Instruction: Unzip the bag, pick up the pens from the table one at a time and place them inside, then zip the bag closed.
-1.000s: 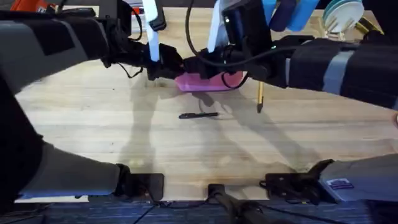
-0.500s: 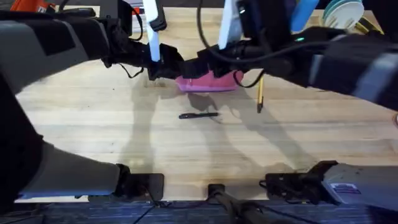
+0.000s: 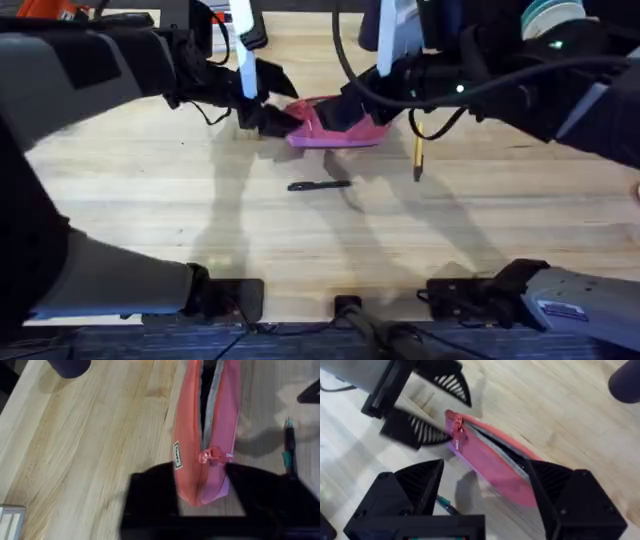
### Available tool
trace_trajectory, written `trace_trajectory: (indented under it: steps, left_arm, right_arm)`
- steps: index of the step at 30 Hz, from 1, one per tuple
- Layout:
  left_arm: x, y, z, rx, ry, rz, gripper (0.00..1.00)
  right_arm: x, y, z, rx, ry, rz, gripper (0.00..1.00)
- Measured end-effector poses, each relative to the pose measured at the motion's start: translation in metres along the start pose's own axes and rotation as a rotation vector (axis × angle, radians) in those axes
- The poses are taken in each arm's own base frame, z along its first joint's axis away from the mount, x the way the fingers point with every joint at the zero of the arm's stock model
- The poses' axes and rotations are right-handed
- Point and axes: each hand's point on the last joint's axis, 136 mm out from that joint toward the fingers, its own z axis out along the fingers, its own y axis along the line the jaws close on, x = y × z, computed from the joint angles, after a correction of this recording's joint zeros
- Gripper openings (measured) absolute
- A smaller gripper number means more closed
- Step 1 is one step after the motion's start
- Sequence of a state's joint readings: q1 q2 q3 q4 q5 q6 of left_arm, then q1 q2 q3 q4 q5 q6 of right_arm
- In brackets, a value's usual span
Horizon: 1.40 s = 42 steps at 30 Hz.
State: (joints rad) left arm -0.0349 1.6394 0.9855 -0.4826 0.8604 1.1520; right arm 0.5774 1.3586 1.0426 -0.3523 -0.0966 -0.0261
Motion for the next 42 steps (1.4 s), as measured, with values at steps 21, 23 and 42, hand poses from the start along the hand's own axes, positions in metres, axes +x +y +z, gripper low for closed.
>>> trace_trajectory:
  steps: [21, 23, 42]
  left_arm:
    - [-0.008, -0.028, -0.017, 0.056, 0.027, -0.075, 0.993]
    - [-0.019, -0.034, -0.027, 0.046, 0.023, -0.063, 0.993]
    - [-0.069, -0.076, -0.105, -0.163, 0.081, -0.024, 0.993]
  right_arm:
    - [-0.008, -0.009, -0.032, 0.024, 0.096, -0.103, 0.996]
    - [-0.01, -0.015, -0.035, 0.033, 0.109, -0.112, 0.996]
    - [-0.029, -0.028, -0.003, 0.026, 0.104, -0.526, 0.032]
